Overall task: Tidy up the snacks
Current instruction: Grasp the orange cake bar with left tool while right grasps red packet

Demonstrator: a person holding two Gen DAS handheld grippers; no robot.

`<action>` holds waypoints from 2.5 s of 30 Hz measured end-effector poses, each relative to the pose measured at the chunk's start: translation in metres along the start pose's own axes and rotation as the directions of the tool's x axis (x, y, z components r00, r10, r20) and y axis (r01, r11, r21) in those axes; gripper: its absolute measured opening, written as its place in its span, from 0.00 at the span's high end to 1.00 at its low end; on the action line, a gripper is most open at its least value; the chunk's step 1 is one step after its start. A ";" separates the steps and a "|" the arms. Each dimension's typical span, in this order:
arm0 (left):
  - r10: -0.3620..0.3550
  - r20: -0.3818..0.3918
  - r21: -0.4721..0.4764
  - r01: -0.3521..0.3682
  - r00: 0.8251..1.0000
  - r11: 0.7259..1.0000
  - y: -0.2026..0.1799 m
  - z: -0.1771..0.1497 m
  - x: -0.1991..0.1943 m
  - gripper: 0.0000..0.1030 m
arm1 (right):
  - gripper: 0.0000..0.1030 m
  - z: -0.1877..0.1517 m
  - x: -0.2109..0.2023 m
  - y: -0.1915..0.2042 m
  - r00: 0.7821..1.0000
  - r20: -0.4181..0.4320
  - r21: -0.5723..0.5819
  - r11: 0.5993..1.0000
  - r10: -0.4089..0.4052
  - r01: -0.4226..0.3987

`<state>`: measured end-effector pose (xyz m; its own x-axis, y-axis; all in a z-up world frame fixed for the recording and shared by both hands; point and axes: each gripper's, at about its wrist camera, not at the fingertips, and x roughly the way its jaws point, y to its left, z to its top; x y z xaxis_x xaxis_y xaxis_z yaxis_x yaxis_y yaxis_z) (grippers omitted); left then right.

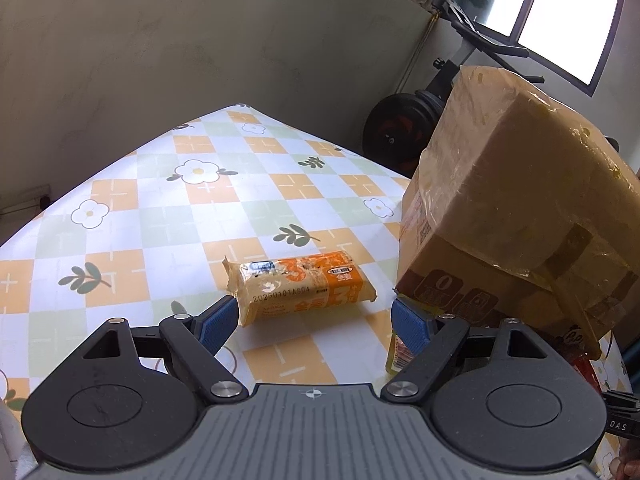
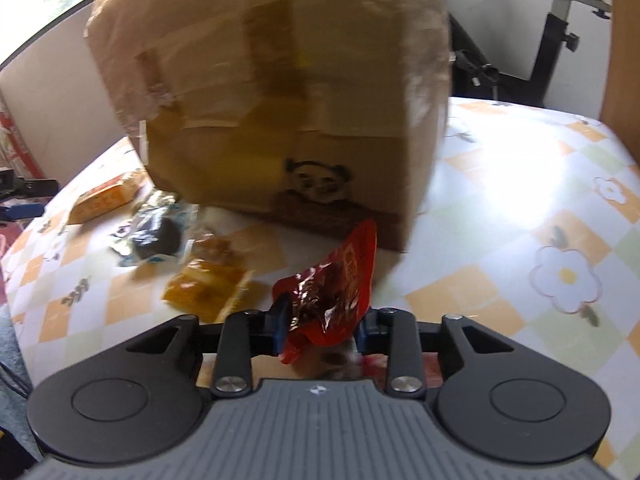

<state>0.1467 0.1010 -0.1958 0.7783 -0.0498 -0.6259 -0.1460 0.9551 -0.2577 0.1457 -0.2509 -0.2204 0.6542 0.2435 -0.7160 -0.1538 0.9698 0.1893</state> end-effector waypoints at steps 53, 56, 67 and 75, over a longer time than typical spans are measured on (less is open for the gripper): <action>0.034 -0.138 0.144 -0.014 0.990 0.990 0.005 0.018 0.084 0.35 | 0.78 -0.019 0.004 0.004 0.986 0.137 0.051 0.993 0.094 -0.102; 0.054 -0.122 0.135 -0.038 0.991 0.990 0.004 0.021 0.088 0.49 | 0.78 -0.019 0.004 0.004 0.986 0.137 0.051 0.994 0.093 -0.101; 0.046 -0.115 0.119 -0.032 0.992 0.992 -0.008 -0.003 0.059 0.61 | 0.78 -0.019 0.004 0.001 0.984 0.141 0.073 0.990 0.108 -0.120; 0.031 -0.110 0.117 -0.018 0.993 0.993 -0.017 -0.029 0.032 0.61 | 0.80 -0.022 0.001 -0.004 0.981 0.152 0.100 0.985 0.124 -0.140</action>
<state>0.1559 0.0745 -0.2327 0.7016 -0.0517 -0.7107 -0.0881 0.9834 -0.1586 0.1309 -0.2547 -0.2363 0.7353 0.3567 -0.5763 -0.1686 0.9199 0.3541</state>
